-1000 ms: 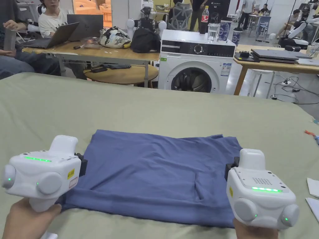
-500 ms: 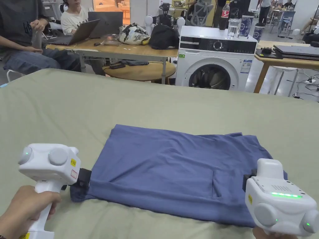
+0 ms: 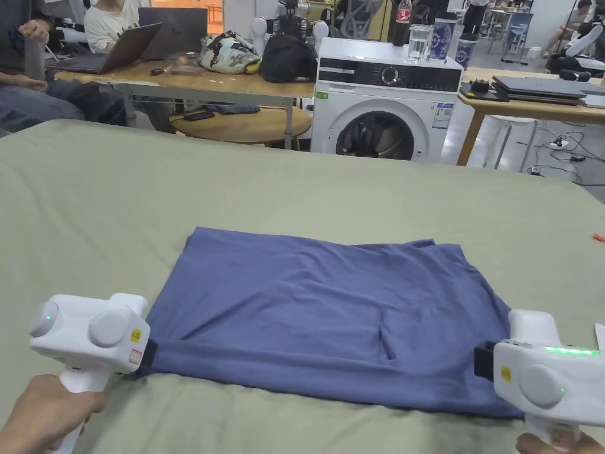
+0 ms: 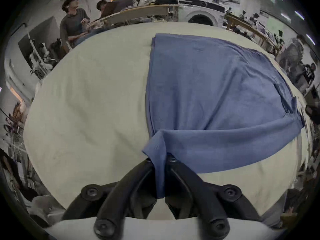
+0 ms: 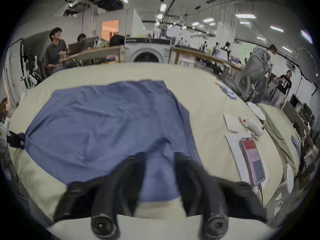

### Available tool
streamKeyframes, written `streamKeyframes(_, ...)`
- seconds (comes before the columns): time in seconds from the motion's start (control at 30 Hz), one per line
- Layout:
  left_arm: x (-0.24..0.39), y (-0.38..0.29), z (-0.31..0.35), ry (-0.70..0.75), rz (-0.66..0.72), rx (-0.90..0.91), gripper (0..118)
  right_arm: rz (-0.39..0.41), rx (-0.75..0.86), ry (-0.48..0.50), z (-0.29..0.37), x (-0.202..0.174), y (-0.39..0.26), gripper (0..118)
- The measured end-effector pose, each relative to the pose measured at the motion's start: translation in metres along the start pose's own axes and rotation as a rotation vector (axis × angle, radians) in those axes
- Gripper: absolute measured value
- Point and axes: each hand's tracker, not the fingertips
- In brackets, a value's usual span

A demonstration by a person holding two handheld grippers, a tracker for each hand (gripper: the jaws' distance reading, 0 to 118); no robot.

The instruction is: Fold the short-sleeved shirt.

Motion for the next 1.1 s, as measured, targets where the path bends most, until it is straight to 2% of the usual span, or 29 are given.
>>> streamKeyframes(0.03,-0.003,-0.001,0.001,-0.004,0.001,0.005,0,0.011,-0.033,-0.008,-0.004,0.007,-0.004,54)
streamKeyframes(0.07,-0.005,-0.001,0.002,-0.01,0.008,0.009,0,0.019,-0.061,-0.011,-0.008,0.013,-0.007,57)
streamKeyframes(0.13,-0.01,-0.002,0.004,-0.023,0.02,0.018,0,0.025,-0.134,-0.017,-0.021,0.024,-0.018,57)
streamKeyframes(0.23,-0.01,-0.009,0.006,-0.035,0.03,0.026,0,-0.013,-0.221,0.06,-0.043,0.034,-0.034,55)
streamKeyframes(0.27,-0.01,-0.01,0.006,-0.037,0.032,0.03,0,-0.016,-0.202,0.073,-0.044,0.034,-0.039,52)
streamKeyframes(0.3,-0.009,-0.012,0.006,-0.038,0.032,0.036,0,-0.008,-0.152,0.059,-0.039,0.033,-0.04,48)
streamKeyframes(0.33,-0.009,-0.013,0.007,-0.039,0.031,0.04,0,0.007,-0.148,0.066,-0.034,0.031,-0.038,33)
streamKeyframes(0.37,-0.009,-0.014,0.008,-0.039,0.03,0.045,0,0.013,-0.153,0.099,-0.032,0.03,-0.035,3)
streamKeyframes(0.4,-0.009,-0.015,0.009,-0.039,0.024,0.052,0,-0.006,-0.151,0.162,-0.031,0.029,-0.034,3)
streamKeyframes(0.47,-0.007,-0.014,0.014,-0.03,0.009,0.071,0,0.025,-0.164,0.098,-0.03,0.024,-0.03,2)
streamKeyframes(0.53,-0.009,-0.011,0.023,-0.03,0.005,0.103,0,0.027,-0.13,0.102,-0.024,0.024,-0.026,2)
streamKeyframes(0.63,-0.014,0.001,0.04,-0.054,0.024,0.167,0,-0.025,-0.061,0.115,-0.01,0.028,-0.009,2)
streamKeyframes(0.8,-0.022,0.039,0.057,-0.084,0.04,0.242,0,-0.031,0.011,0.117,0.004,0.03,0.038,2)
streamKeyframes(1.1,-0.023,0.132,0.005,-0.085,0.067,0.236,0,-0.018,0.032,0.075,-0.071,0.016,0.11,2)
